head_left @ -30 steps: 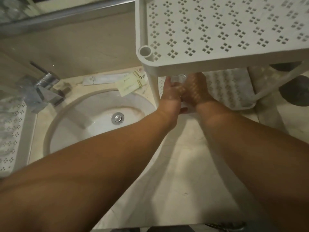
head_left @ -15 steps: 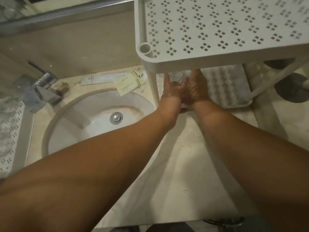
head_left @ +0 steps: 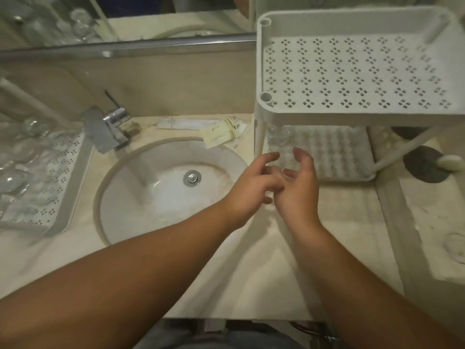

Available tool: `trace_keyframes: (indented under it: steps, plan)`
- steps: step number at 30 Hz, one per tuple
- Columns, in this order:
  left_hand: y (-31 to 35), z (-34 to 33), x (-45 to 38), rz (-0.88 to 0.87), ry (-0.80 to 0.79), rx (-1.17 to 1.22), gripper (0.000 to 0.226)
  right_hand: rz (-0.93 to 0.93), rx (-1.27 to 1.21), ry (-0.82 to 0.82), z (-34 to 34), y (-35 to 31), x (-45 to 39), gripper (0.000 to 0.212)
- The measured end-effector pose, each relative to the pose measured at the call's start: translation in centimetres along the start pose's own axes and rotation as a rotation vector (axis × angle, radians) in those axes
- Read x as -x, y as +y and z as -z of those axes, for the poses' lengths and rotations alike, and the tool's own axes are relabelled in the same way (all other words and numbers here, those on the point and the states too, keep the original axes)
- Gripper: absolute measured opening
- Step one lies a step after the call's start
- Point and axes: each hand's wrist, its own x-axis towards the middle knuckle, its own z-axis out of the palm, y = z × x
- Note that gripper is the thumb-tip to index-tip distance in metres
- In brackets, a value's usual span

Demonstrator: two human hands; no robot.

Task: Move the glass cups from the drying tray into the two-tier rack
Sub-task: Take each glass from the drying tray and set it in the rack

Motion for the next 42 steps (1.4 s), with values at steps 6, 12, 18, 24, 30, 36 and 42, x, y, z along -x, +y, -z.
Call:
trace_keyframes:
  steps: [6, 12, 18, 24, 30, 36, 42]
  plan:
    - [0.5, 3.9, 4.6, -0.040, 0.016, -0.005, 0.059, 0.094, 0.063, -0.012, -0.9, -3.0, 4.9, 0.047]
    - [-0.1, 9.8, 9.2, -0.053, 0.156, 0.123, 0.051, 0.203, 0.092, -0.096, -5.4, -7.0, 8.4, 0.038]
    - [0.6, 16.7, 15.1, -0.142, 0.249, 0.186, 0.046, 0.292, 0.075, -0.208, -12.4, -11.5, 12.8, 0.037]
    - [1.6, 23.7, 20.8, -0.229, 0.405, 0.288, 0.050, 0.380, 0.060, -0.308, -18.9, -15.3, 16.7, 0.038]
    - [1.3, 29.3, 25.7, -0.288, 0.480, 0.351, 0.048, 0.449, 0.043, -0.408, -24.6, -17.9, 20.5, 0.035]
    - [0.3, 33.7, 29.8, -0.329, 0.588, 0.429, 0.047, 0.483, 0.021, -0.545, -29.4, -19.4, 23.9, 0.037]
    - [-0.9, 37.7, 32.4, -0.385, 0.764, 0.539, 0.041, 0.553, 0.122, -0.655, -33.5, -21.3, 26.0, 0.058]
